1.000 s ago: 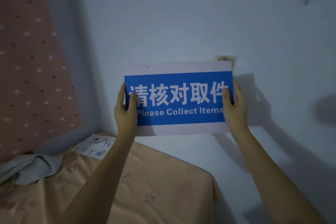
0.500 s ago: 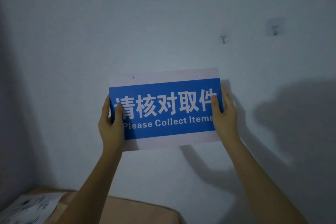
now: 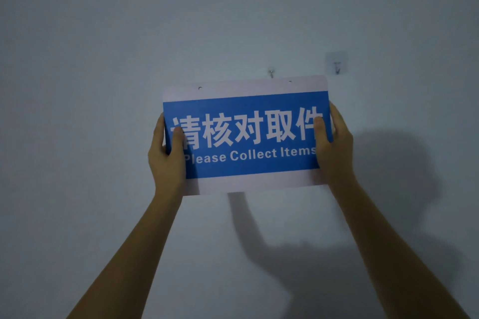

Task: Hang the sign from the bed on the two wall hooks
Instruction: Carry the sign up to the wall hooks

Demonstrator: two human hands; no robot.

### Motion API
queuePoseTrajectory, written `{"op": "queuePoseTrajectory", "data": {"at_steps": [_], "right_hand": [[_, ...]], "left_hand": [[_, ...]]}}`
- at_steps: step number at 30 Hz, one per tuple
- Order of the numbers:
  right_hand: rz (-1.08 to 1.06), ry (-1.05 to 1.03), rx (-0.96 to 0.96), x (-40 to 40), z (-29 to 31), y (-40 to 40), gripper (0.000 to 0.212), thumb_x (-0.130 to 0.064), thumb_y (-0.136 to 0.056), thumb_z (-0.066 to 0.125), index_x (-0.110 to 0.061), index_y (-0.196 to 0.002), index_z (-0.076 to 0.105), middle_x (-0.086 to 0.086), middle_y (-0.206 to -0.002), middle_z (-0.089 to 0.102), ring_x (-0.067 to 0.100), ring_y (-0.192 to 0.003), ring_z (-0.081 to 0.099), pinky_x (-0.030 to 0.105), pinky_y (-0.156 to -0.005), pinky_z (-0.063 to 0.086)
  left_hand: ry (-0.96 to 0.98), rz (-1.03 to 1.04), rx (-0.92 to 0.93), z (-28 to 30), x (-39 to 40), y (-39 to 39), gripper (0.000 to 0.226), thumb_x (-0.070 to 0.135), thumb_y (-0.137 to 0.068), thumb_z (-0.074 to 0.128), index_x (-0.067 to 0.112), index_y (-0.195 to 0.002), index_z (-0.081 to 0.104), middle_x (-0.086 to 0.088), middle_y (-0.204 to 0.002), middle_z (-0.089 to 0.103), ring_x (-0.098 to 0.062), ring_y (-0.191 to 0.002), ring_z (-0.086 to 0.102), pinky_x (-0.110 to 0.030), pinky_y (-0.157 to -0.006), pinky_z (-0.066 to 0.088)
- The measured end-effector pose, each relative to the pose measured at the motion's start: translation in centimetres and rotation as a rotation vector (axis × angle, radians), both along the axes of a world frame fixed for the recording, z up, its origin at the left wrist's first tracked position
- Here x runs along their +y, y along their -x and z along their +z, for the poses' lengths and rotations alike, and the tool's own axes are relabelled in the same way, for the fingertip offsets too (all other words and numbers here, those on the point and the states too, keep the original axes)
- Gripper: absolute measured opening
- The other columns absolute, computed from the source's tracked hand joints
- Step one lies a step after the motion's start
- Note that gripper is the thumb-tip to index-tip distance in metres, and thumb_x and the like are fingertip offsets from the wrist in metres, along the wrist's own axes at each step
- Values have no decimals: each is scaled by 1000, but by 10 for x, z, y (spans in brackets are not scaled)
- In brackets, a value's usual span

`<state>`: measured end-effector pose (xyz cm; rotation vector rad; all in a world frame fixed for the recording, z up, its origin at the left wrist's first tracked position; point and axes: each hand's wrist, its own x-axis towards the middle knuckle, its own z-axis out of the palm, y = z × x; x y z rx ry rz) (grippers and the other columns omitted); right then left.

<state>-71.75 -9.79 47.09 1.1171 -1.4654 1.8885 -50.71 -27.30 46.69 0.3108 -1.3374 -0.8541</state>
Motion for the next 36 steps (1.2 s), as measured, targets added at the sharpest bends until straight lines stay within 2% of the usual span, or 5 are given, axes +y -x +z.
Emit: {"op": "queuePoseTrajectory", "data": {"at_steps": [10, 19, 22, 25, 36], "right_hand": [[-82, 20, -6, 33, 22, 52, 43, -30, -97, 44, -23, -140, 43, 0, -125, 64, 16, -106, 65, 38, -90, 55], [-144, 29, 1, 41, 26, 78, 42, -31, -98, 44, -24, -139, 44, -1, -120, 66, 13, -98, 67, 32, -84, 56], [-160, 33, -5, 39, 25, 85, 42, -30, -98, 44, -22, -139, 45, -4, -113, 66, -6, -85, 67, 16, -74, 56], [-189, 38, -20, 37, 24, 89, 42, -30, -98, 44, -23, -139, 44, -6, -111, 65, -16, -79, 63, 7, -68, 52], [-279, 22, 8, 31, 30, 109, 43, -28, -99, 40, -18, -140, 43, 0, -111, 67, -8, -78, 64, 2, -65, 49]], "left_hand": [[13, -99, 45, 21, 14, 75, 44, 29, -96, 45, 24, -139, 40, 30, -98, 56, 21, -75, 61, 1, -60, 47], [4, -197, 26, 26, 7, 114, 43, 32, -95, 47, 30, -138, 41, 2, -118, 66, -6, -94, 68, -25, -80, 57], [21, -210, 15, 29, 3, 121, 43, 33, -95, 47, 31, -138, 41, -3, -121, 65, -16, -99, 67, -30, -82, 57], [43, -208, 1, 32, 1, 128, 44, 32, -95, 46, 29, -139, 40, -3, -121, 65, -18, -100, 67, -31, -84, 57], [58, -191, 20, 35, -6, 157, 49, 36, -96, 45, 29, -143, 34, 18, -125, 51, -6, -106, 57, -24, -91, 48]]}}
